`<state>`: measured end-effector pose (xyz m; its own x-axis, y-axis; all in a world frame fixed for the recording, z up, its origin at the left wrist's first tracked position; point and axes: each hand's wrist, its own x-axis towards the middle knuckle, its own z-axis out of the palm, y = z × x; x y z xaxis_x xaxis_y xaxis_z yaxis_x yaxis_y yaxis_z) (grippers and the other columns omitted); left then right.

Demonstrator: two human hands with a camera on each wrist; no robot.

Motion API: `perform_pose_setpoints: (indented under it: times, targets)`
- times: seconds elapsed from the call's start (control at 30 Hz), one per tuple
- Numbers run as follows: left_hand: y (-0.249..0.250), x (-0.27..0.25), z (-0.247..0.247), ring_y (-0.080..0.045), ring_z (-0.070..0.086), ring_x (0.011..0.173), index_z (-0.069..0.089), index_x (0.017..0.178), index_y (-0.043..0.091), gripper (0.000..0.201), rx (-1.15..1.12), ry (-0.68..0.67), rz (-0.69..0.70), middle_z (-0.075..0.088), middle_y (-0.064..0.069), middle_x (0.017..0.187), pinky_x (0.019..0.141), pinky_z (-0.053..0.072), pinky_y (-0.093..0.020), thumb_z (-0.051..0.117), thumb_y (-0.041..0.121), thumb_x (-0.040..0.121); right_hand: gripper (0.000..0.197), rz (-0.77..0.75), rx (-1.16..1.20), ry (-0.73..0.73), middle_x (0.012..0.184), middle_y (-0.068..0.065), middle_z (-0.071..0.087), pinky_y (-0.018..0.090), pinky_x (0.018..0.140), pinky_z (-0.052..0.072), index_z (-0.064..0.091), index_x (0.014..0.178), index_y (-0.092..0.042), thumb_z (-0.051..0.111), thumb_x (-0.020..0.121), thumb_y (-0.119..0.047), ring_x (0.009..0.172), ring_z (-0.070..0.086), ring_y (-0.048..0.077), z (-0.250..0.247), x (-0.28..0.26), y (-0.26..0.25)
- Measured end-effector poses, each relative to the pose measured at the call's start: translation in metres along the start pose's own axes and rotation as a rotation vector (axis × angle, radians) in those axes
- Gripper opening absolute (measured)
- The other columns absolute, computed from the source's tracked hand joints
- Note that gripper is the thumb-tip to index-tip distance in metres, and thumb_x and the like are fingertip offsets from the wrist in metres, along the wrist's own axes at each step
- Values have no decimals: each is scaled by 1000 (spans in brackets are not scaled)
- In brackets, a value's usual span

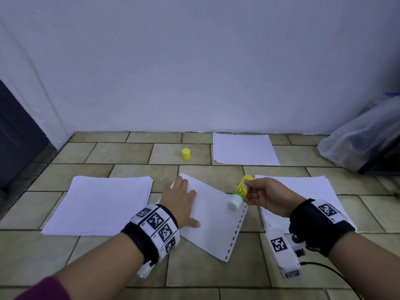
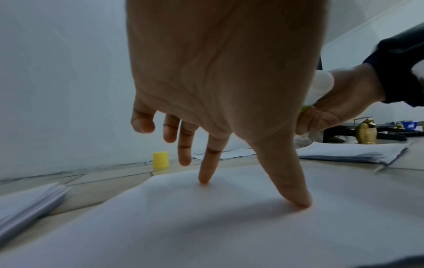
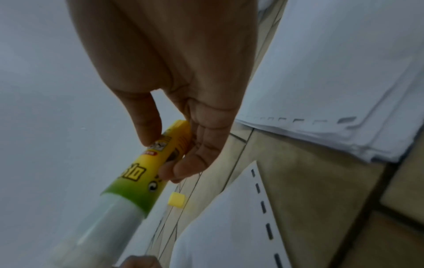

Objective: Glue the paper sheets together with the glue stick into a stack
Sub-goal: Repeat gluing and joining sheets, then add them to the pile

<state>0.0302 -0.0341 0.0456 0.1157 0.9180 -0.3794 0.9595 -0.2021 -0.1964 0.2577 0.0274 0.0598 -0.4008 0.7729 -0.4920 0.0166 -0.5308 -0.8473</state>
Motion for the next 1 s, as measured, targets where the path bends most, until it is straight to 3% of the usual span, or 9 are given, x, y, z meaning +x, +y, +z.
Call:
perform_pose_setpoints:
  times: [0.1,0.17,0.23,0.37,0.57,0.67,0.8,0.9,1.0]
  targets:
    - [2,0,2,-27,14,138,38,136,11,73,-83,55,120,19,-9,147,105,30,-40,58,58,84,17,-42,-50,13,73,14,61,23,54,52,58,89,1,47,97,-9,54,58,18,4,3,-3]
    - [3,1,6,-24,12,140,31,144,24,65,-214,45,265,5,-3,156,103,37,-39,59,44,89,16,-80,-95,40,71,13,61,23,54,52,58,88,0,49,97,-9,54,58,17,6,5,-6]
    - [3,1,7,-23,19,137,27,147,34,60,-232,4,331,9,-1,156,98,42,-38,54,39,93,14,-132,-146,91,70,12,61,22,54,52,58,86,-1,51,96,-9,53,59,16,7,8,-8]
    - [0,-1,4,-22,34,126,28,147,34,64,-180,-2,252,32,-3,140,90,42,-35,54,50,91,6,-249,-267,250,77,13,63,20,54,53,54,90,-4,57,93,-8,54,60,14,8,20,-9]
    - [1,4,5,-20,30,129,38,140,16,66,-218,52,202,30,-2,144,98,41,-38,55,54,88,21,-400,-562,401,88,13,64,33,71,53,51,100,-7,67,87,-9,73,63,24,16,33,-5]
    - [0,8,2,-23,35,125,36,138,13,74,-256,-1,221,35,-3,141,101,39,-41,62,55,84,28,-468,-787,377,90,5,60,24,67,43,52,108,-9,69,85,-11,80,57,21,28,38,-5]
    - [-3,9,-6,-24,34,125,33,141,11,86,-240,-58,245,33,-4,140,102,38,-37,73,52,76,27,-514,-907,338,89,6,59,30,69,43,52,111,-10,65,88,-10,79,55,22,45,44,-7]
    - [-3,9,-9,-24,33,126,33,141,11,86,-232,-65,250,33,-5,141,103,37,-36,75,48,75,28,-472,-1009,298,86,8,54,26,57,38,49,115,-11,61,90,-11,68,49,20,52,46,-13]
    - [-3,8,-7,-24,33,126,34,141,11,85,-238,-63,249,33,-5,141,103,36,-36,75,48,76,29,-428,-1187,254,85,7,52,23,52,35,47,119,-11,57,92,-8,70,46,21,51,43,-19]
